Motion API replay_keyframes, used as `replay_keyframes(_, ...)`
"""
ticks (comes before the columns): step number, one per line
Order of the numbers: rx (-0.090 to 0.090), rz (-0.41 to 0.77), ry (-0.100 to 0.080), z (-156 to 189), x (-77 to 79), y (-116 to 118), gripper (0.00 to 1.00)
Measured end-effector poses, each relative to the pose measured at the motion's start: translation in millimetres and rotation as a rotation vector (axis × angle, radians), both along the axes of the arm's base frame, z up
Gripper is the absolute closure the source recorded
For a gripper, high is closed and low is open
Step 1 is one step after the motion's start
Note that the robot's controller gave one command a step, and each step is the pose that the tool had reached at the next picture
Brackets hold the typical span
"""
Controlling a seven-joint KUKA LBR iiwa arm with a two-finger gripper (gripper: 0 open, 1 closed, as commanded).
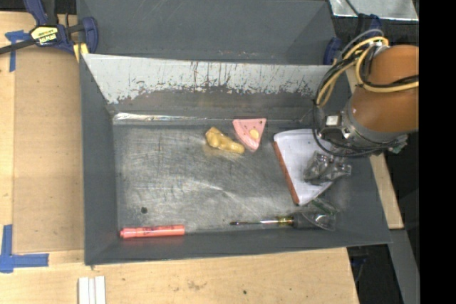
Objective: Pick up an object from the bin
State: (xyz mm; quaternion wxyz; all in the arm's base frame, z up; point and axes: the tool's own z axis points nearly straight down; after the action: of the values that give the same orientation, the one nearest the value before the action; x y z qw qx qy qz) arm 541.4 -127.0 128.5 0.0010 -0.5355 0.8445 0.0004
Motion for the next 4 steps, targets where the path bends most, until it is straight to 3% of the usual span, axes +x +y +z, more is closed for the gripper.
replay_keyframes(1,-0.001,0.124,-0.004,2,-21.5,-7,1.00)
replay_keyframes(2,0.000,0.421,0.000,19,-20.1,-29,1.00)
replay_keyframes(3,0.003,0.421,0.000,19,-20.0,-27,0.00)
replay_keyframes(4,0.004,0.422,0.000,19,-19.9,-27,0.00)
